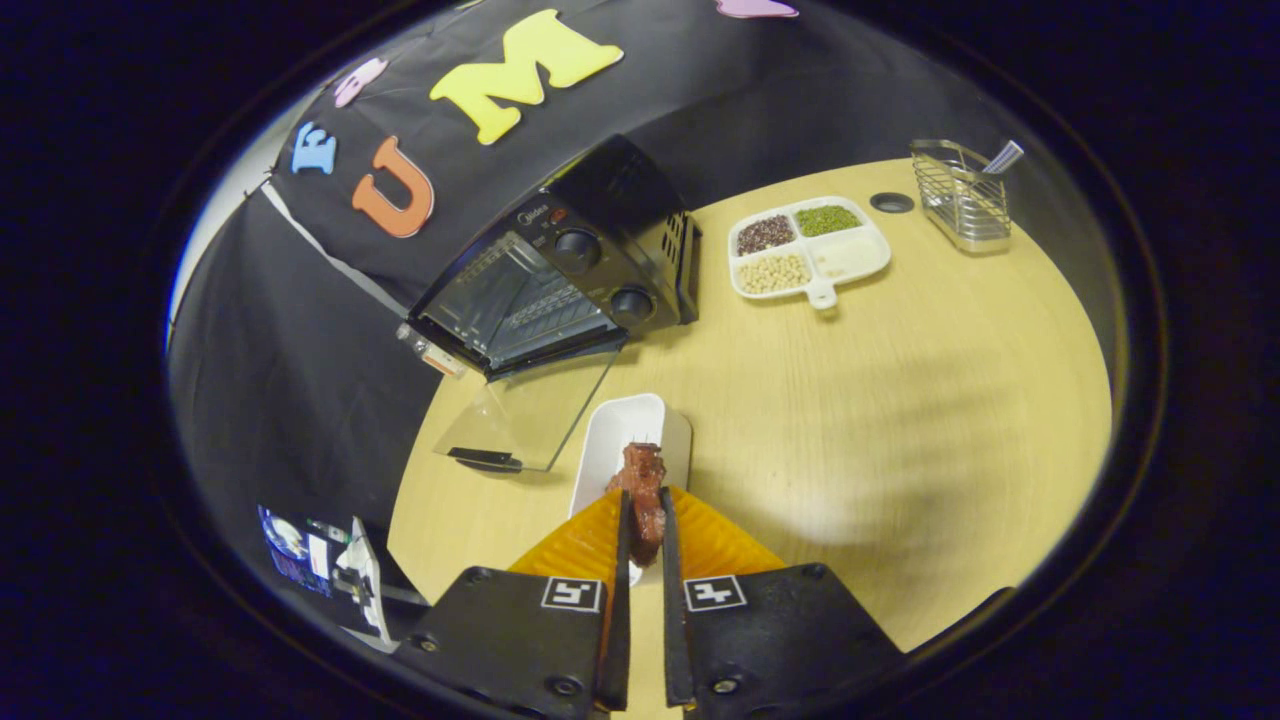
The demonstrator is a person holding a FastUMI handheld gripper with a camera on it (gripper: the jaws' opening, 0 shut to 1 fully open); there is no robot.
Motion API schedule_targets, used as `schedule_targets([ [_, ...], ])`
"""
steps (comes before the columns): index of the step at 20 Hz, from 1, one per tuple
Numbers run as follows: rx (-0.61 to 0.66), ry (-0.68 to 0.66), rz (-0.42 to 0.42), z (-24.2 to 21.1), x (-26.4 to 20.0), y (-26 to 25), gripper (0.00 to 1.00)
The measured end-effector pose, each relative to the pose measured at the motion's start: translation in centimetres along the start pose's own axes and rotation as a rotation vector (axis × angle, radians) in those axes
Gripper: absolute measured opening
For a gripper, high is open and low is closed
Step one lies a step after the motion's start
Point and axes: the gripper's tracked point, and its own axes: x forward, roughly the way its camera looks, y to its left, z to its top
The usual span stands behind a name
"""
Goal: Open the toaster oven, put the food inside, and close the toaster oven door.
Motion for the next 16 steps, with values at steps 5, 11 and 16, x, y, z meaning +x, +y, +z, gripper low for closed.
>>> schedule_targets([
  [5,-0.031,-0.047,-0.044,0.7,-1.5,0.3,0.14],
  [11,-0.125,-0.104,-0.123,1.5,-4.1,2.3,0.14],
  [16,-0.265,-0.170,-0.199,2.3,-5.8,6.3,0.14],
])
